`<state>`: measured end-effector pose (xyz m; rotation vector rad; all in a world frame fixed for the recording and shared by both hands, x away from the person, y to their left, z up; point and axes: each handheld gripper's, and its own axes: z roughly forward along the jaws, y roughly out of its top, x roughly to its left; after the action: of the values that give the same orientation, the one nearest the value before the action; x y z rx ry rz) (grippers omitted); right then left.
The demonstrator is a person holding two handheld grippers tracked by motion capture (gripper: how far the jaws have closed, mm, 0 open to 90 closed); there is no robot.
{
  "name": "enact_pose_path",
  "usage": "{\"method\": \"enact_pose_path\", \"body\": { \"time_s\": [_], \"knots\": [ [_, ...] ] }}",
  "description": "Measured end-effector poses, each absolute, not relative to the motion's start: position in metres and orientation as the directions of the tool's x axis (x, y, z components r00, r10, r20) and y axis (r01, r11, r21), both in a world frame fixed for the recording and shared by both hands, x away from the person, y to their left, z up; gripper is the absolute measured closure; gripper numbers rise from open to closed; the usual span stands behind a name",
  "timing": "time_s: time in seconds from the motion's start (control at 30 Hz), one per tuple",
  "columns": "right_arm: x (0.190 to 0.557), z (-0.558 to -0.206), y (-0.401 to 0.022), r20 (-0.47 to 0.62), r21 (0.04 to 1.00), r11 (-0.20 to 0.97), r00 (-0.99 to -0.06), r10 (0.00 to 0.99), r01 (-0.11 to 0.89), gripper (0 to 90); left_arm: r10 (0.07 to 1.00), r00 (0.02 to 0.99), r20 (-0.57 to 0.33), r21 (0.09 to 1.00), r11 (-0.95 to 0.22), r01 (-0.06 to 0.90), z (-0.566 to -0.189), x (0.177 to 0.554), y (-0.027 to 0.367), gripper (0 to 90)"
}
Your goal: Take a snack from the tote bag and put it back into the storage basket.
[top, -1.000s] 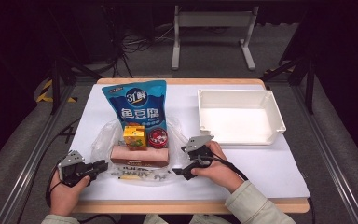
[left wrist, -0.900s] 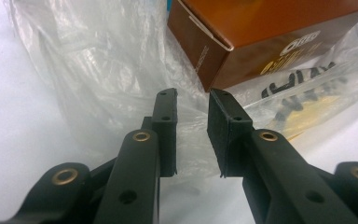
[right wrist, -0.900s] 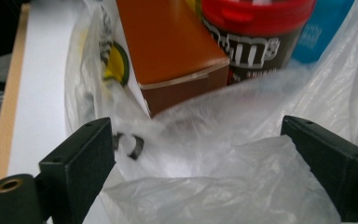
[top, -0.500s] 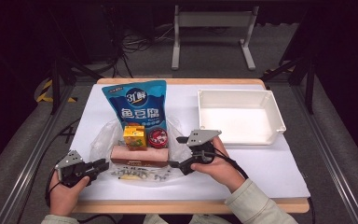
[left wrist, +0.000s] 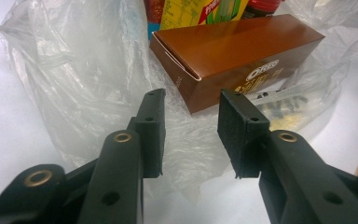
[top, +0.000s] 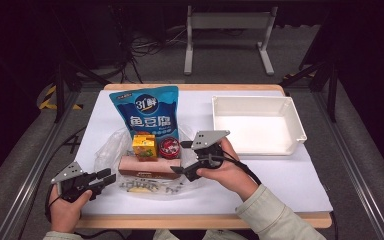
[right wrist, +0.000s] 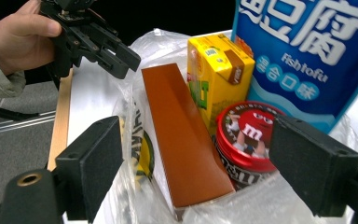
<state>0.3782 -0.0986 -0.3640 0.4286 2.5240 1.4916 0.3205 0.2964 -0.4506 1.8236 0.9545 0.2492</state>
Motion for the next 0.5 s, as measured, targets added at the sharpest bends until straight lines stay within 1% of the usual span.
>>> {"method": "enact_pose_path", "body": {
  "time_s": [0.13, 0.4, 0.5],
  "knots": [
    [0.38, -0.362, -0.092, -0.009, 0.872, 0.466, -0.947, 0.321, 0.15, 19.8, 0.712, 0.66, -0.24, 0.857, -0.164, 0.488, -0.45, 0.319, 0.299, 59.7],
    [0.39, -0.361, -0.071, -0.011, 0.833, 0.533, -0.961, 0.278, 0.144, 26.0, 0.72, 0.652, -0.237, 0.862, -0.153, 0.482, -0.448, 0.318, 0.302, 58.3],
    [0.393, -0.361, -0.067, -0.015, 0.824, 0.549, -0.962, 0.273, 0.143, 26.7, 0.722, 0.651, -0.234, 0.861, -0.157, 0.483, -0.448, 0.318, 0.302, 58.1]
  ]
}}
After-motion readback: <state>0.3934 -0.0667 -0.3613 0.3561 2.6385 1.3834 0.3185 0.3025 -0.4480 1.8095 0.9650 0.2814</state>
